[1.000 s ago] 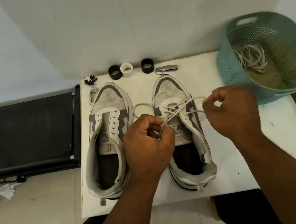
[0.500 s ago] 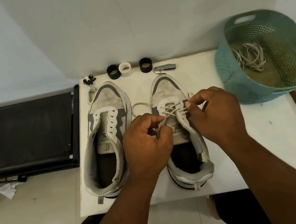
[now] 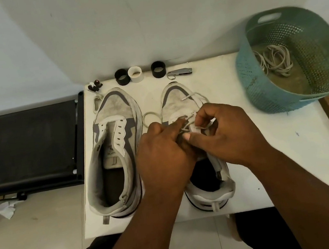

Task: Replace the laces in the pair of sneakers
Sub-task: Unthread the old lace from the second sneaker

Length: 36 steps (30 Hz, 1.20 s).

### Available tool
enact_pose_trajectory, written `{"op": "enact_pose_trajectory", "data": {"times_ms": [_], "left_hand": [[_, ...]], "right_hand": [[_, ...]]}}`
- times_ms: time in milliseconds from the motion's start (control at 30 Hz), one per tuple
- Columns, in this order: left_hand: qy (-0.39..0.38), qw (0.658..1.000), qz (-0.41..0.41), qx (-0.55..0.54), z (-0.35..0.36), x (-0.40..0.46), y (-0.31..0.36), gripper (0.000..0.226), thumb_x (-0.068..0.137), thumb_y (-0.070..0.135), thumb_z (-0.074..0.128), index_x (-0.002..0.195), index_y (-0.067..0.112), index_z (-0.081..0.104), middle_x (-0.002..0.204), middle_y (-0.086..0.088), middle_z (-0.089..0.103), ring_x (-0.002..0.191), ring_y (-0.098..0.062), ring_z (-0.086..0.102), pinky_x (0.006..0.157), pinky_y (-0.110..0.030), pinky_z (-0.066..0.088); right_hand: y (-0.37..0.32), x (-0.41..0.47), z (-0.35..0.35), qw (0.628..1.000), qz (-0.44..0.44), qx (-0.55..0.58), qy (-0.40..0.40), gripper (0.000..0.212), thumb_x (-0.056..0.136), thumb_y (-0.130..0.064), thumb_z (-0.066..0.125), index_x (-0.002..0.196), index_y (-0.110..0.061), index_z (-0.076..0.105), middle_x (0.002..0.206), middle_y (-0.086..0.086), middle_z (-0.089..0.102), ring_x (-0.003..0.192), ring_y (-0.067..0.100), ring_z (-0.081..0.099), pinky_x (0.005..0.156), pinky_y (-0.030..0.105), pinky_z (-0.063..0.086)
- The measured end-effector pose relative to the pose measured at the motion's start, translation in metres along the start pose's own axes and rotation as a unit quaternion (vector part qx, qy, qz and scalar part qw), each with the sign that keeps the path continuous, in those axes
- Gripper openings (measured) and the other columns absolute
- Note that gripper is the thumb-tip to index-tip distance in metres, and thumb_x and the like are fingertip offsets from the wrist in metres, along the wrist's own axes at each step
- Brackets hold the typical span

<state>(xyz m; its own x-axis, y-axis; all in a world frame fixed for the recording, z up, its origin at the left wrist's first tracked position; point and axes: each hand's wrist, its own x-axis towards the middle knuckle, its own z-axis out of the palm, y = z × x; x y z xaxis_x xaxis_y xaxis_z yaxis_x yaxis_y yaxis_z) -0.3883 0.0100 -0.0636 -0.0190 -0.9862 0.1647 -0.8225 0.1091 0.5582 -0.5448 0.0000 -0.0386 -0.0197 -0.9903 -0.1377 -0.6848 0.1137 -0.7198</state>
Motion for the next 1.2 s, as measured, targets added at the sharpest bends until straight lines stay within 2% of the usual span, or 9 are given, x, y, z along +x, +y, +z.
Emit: {"op": "enact_pose_trajectory", "data": {"times_ms": [233,400,467,600,700,833,1000,1100,1200], "left_hand": [[0.043,0.986,-0.085,-0.136,0.001,-0.001,0.004,0.016,0.090,0.034,0.073,0.104,0.033,0.081,0.094,0.011,0.073,0.085,-0.004,0.068,0.075,-0.025,0.054],[0.055,0.858,-0.288,-0.422,-0.005,0.015,0.008,0.016,0.091,0.010,0.075,0.096,0.025,0.080,0.090,0.008,0.079,0.081,-0.006,0.073,0.069,-0.015,0.054],[0.061,0.900,-0.227,-0.367,-0.010,0.015,0.007,0.030,0.089,0.009,0.074,0.109,0.032,0.076,0.106,0.010,0.072,0.086,-0.009,0.067,0.067,-0.016,0.052],[-0.004,0.995,0.024,-0.094,-0.010,0.004,0.008,0.049,0.079,0.027,0.070,0.127,0.034,0.069,0.126,0.010,0.060,0.117,-0.012,0.054,0.092,-0.026,0.044],[-0.011,0.999,0.033,0.004,-0.004,0.001,0.005,0.032,0.086,0.038,0.066,0.116,0.031,0.076,0.117,0.007,0.069,0.106,-0.019,0.059,0.087,-0.031,0.045],[0.048,0.998,0.042,-0.025,-0.005,0.003,0.003,0.010,0.091,0.028,0.075,0.097,0.024,0.081,0.094,0.006,0.074,0.085,-0.013,0.066,0.077,-0.028,0.050],[0.136,0.932,-0.200,-0.268,-0.007,0.011,0.002,0.011,0.092,0.039,0.072,0.101,0.032,0.072,0.101,0.009,0.071,0.092,-0.010,0.067,0.083,-0.039,0.059],[0.117,0.973,-0.076,-0.184,-0.014,0.007,0.007,0.051,0.084,0.021,0.073,0.133,0.025,0.060,0.133,0.006,0.059,0.124,-0.012,0.055,0.101,-0.033,0.049],[0.030,0.998,0.049,-0.031,-0.007,0.001,0.010,0.047,0.080,0.028,0.072,0.127,0.025,0.069,0.134,0.002,0.063,0.127,-0.021,0.053,0.104,-0.039,0.041]], "right_hand": [[-0.009,-0.003,0.004,0.999,0.010,-0.027,0.032,0.013,0.071,-0.033,0.075,0.070,-0.028,0.062,0.065,-0.013,0.063,0.064,0.004,0.059,0.059,0.022,0.048],[-0.008,0.000,-0.003,0.997,0.050,-0.033,0.039,0.014,0.075,-0.034,0.074,0.065,-0.028,0.066,0.059,-0.015,0.064,0.059,0.001,0.061,0.056,0.021,0.045],[-0.009,0.001,-0.005,0.997,0.057,-0.028,0.038,0.013,0.075,-0.034,0.075,0.065,-0.028,0.068,0.058,-0.016,0.064,0.058,0.001,0.061,0.055,0.020,0.045],[-0.011,0.000,-0.011,0.998,0.049,-0.024,0.029,0.011,0.075,-0.030,0.076,0.065,-0.028,0.071,0.057,-0.015,0.065,0.056,0.002,0.062,0.055,0.021,0.050],[-0.011,0.000,-0.014,0.999,0.028,-0.035,0.023,0.011,0.075,-0.030,0.076,0.065,-0.028,0.072,0.057,-0.015,0.066,0.057,0.002,0.063,0.055,0.022,0.052],[-0.010,-0.002,-0.015,0.999,0.029,-0.018,0.022,0.013,0.074,-0.031,0.077,0.063,-0.029,0.071,0.056,-0.016,0.066,0.058,0.000,0.063,0.054,0.021,0.051],[-0.009,-0.002,-0.017,0.999,0.042,-0.001,0.031,0.014,0.073,-0.026,0.078,0.061,-0.027,0.070,0.058,-0.020,0.066,0.055,0.001,0.063,0.054,0.023,0.052],[-0.011,-0.002,-0.016,0.999,0.039,-0.004,0.026,0.013,0.073,-0.027,0.078,0.062,-0.027,0.071,0.056,-0.018,0.066,0.055,0.001,0.063,0.053,0.021,0.050],[-0.011,-0.001,-0.016,0.999,0.029,-0.014,0.019,0.012,0.074,-0.027,0.077,0.063,-0.027,0.072,0.056,-0.015,0.066,0.057,0.001,0.063,0.054,0.022,0.052]]}}
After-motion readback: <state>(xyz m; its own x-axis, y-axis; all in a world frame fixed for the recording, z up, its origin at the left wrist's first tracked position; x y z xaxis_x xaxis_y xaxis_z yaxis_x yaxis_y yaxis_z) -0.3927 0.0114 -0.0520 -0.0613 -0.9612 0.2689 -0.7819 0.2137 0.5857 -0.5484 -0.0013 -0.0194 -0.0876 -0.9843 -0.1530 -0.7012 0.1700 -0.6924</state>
